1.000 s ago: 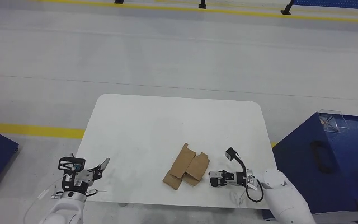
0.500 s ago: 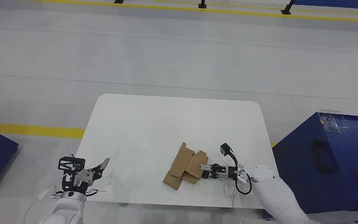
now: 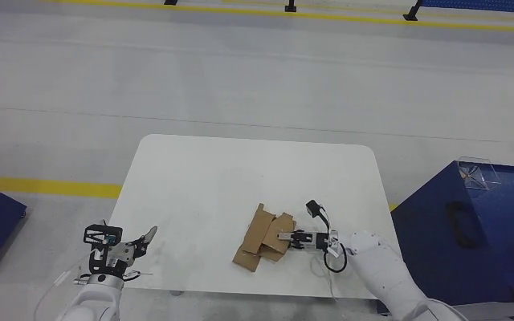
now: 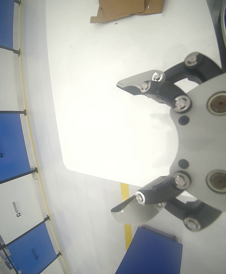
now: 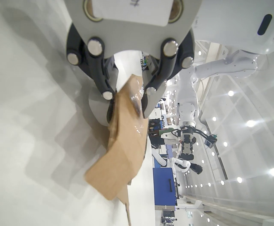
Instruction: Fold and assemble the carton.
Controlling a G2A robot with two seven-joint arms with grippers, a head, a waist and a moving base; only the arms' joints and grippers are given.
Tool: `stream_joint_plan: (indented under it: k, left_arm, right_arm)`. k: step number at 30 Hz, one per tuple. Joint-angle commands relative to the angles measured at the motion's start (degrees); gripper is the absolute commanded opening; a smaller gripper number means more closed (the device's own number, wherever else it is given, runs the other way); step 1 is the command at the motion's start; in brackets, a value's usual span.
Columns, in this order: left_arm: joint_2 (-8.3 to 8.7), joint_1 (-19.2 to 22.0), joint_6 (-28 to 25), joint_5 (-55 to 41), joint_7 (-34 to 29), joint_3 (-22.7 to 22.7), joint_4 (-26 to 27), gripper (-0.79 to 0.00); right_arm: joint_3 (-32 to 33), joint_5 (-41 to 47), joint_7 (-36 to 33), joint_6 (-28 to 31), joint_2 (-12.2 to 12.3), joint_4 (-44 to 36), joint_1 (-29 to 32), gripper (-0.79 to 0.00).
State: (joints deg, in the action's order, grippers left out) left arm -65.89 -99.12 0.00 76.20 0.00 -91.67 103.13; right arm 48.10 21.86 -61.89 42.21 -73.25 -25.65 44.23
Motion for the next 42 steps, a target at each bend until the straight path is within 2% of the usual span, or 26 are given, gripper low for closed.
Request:
stream_joint_plan:
  k: [1, 6, 10, 17, 21, 26, 30, 42]
  left_arm:
    - [0.00, 0.0, 0.0, 0.0, 0.0, 0.0, 0.0, 0.000]
    - [0.00, 0.0, 0.0, 0.0, 0.0, 0.0, 0.0, 0.000]
    - [0.00, 0.0, 0.0, 0.0, 0.0, 0.0, 0.0, 0.000]
    - [0.00, 0.0, 0.0, 0.0, 0.0, 0.0, 0.0, 0.000]
    - [0.00, 0.0, 0.0, 0.0, 0.0, 0.0, 0.0, 0.000]
    - [0.00, 0.0, 0.0, 0.0, 0.0, 0.0, 0.0, 0.000]
    - [0.00, 0.0, 0.0, 0.0, 0.0, 0.0, 0.0, 0.000]
    - [0.00, 0.0, 0.0, 0.0, 0.0, 0.0, 0.0, 0.000]
  right_arm:
    - [-0.4, -0.8, 1.5, 1.7, -0.1, -1.2, -0.3, -0.785]
    - [-0.9, -1.4, 3.9, 4.1, 1.5, -10.2, -0.8, -0.785]
    - [0.5, 0.5, 1.8, 2.1, 5.4, -26.2, -0.8, -0.785]
    - [11.6, 3.9, -7.6, -7.4, 13.8, -60.0, 4.1, -0.785]
    - [17.7, 4.5, -10.5, -10.3, 16.5, -71.8, 6.9, -0.785]
    - [21.3, 6.1, -12.4, -12.2, 18.0, -77.5, 8.2, -0.785]
    - [23.9, 5.6, -13.3, -13.1, 19.1, -77.8, 9.7, -0.785]
    - [23.9, 5.6, -13.3, -13.1, 19.1, -77.8, 9.7, -0.785]
